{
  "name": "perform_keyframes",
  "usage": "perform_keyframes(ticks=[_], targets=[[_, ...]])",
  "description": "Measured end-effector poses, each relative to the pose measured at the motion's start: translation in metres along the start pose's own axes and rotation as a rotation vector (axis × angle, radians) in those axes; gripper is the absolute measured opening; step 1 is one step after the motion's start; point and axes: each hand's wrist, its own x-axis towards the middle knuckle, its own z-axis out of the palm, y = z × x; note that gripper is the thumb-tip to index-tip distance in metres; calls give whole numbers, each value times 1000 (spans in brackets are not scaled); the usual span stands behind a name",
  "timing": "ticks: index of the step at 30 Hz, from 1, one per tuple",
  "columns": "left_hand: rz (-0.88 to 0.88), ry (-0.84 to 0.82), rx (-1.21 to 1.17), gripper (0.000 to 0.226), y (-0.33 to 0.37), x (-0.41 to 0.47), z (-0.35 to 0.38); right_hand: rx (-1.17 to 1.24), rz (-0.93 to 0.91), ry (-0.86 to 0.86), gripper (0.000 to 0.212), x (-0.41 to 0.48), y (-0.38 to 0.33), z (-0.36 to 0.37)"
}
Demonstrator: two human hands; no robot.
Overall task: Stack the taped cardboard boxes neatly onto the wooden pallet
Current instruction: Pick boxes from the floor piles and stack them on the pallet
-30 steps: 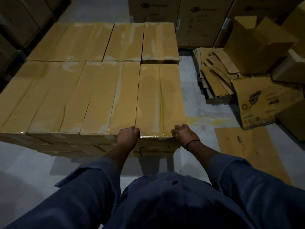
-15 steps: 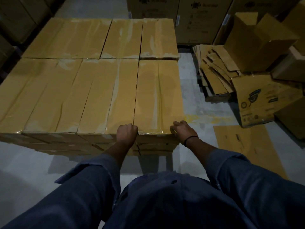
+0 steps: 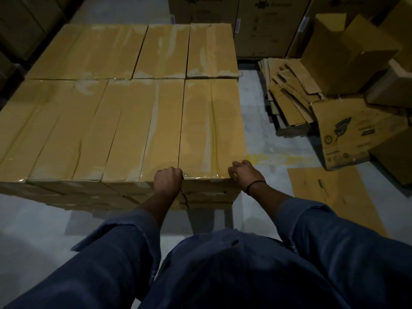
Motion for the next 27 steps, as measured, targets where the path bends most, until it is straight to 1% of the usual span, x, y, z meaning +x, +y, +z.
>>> perform_keyframes(ticks=[7, 17, 21, 27], targets=[[-51, -4, -50, 14, 0, 2, -2, 24, 20, 19, 21, 3, 0, -4], [-39, -26, -2, 17, 1, 9, -4, 54, 31, 42, 25, 5, 0, 0], [-2, -23, 29, 19, -2, 10, -2, 62, 26, 67, 26, 5, -1, 3], [110, -26, 84, 20, -13, 12, 6, 82, 50, 70, 27, 3, 0, 5]])
